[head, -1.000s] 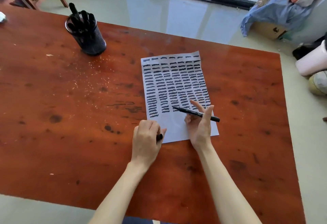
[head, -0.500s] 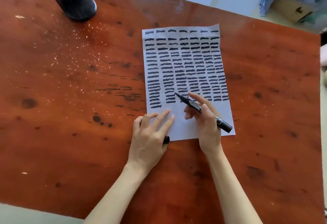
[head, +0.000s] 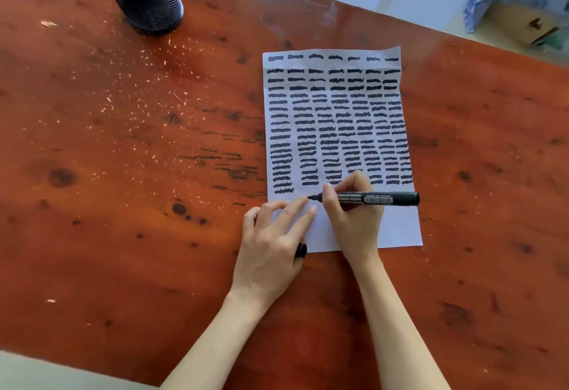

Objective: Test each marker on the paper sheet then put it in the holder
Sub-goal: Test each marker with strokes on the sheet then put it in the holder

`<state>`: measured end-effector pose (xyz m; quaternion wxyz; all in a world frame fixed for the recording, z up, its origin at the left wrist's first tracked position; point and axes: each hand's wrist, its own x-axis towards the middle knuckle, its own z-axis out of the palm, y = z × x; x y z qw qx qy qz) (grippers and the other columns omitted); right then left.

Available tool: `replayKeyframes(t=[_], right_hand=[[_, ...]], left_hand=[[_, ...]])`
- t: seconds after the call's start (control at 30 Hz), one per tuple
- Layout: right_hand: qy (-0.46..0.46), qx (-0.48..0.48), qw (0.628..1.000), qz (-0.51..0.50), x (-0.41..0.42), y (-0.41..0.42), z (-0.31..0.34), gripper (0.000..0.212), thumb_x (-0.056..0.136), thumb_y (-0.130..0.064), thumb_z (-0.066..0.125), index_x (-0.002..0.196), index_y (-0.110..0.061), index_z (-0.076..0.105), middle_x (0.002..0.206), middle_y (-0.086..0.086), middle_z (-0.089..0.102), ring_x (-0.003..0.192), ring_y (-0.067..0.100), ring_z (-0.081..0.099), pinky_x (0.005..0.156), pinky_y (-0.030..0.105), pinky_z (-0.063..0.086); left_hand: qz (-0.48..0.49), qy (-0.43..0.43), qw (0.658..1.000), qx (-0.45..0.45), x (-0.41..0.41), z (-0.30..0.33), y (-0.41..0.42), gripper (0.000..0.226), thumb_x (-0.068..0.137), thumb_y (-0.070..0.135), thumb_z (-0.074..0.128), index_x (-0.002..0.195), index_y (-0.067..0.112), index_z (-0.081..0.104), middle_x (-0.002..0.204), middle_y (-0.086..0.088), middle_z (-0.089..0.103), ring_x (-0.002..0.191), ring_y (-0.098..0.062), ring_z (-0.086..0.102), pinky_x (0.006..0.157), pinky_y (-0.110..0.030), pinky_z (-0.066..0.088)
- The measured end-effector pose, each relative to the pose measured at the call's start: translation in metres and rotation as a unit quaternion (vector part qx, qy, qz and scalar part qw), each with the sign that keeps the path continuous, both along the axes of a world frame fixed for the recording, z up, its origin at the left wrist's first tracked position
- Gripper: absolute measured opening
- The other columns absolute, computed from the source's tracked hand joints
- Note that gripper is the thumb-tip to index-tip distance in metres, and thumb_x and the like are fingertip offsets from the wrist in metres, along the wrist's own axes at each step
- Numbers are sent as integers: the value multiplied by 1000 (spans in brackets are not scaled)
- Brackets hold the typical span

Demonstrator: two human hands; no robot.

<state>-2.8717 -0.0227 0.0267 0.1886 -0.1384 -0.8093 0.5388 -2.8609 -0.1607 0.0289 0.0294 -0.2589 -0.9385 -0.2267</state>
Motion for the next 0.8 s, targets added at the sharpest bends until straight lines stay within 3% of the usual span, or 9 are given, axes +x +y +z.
replayKeyframes(t=[0.2,0.57,0.8], right_hand=[[-29,20,999,11,-3,-1,-4,27,80,-34,56,63,-14,50,49,-14,48,48,-2,48,52,7,34],[-23,27,999,18,-5,-1,-4,27,82,-34,57,65,-16,48,47,-7,49,46,15,50,48,19,38],[-22,52,998,29,-5,-1,-8,31,82,-33,57,64,-9,50,48,-4,49,45,15,49,47,20,37]], left_hand=[[3,-5,999,42,0,-1,-1,42,76,9,46,114,11,65,123,-2,62,106,-19,48,86,-39,37],[9,-15,998,52,-1,0,-1,41,77,9,46,113,11,65,121,-1,63,105,-19,48,87,-40,39],[9,-13,999,52,0,0,-2,40,75,10,47,111,11,65,121,-1,63,104,-19,48,87,-39,39]])
